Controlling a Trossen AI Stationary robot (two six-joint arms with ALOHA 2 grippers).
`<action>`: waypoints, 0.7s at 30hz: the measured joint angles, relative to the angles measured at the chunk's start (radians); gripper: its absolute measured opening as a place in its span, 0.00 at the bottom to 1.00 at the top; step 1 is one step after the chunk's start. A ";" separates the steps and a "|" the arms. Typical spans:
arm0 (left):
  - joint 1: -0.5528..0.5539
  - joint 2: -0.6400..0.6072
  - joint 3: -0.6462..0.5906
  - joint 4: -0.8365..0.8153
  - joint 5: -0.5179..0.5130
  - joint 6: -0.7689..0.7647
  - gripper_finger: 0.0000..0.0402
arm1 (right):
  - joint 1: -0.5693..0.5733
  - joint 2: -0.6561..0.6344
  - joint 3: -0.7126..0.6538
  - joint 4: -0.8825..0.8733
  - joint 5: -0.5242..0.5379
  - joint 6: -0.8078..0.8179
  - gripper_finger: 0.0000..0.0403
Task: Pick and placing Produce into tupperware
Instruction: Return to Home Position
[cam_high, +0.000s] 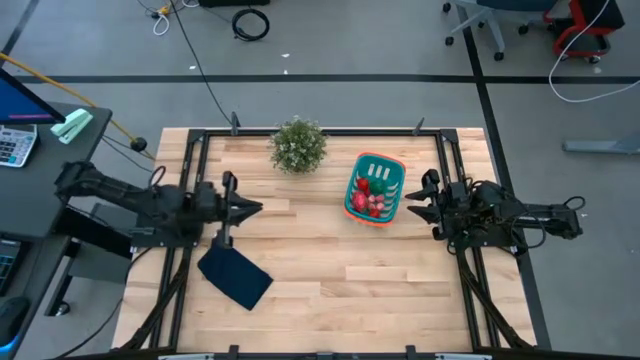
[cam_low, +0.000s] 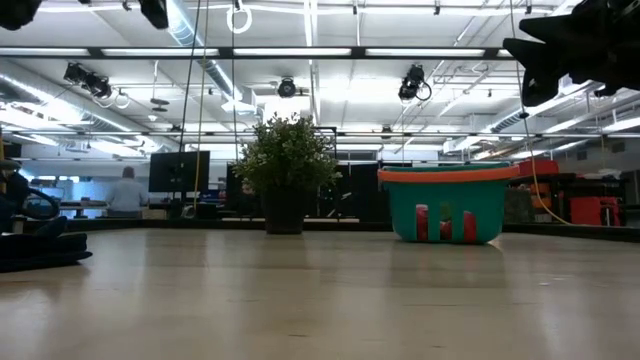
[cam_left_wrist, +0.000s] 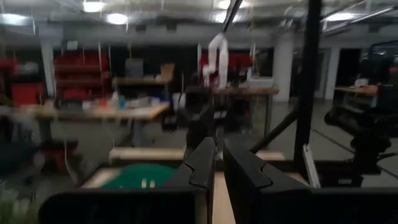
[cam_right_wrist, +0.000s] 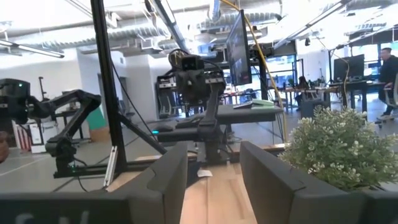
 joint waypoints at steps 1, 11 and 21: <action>0.019 0.000 0.000 -0.028 0.010 -0.020 0.10 | 0.000 0.000 0.000 0.000 0.000 0.000 0.39; 0.129 0.004 -0.001 -0.152 0.046 -0.194 0.06 | 0.000 0.000 0.000 0.000 -0.001 0.001 0.39; 0.126 0.004 -0.001 -0.138 0.045 -0.294 0.09 | 0.000 0.000 0.000 0.000 -0.001 0.002 0.39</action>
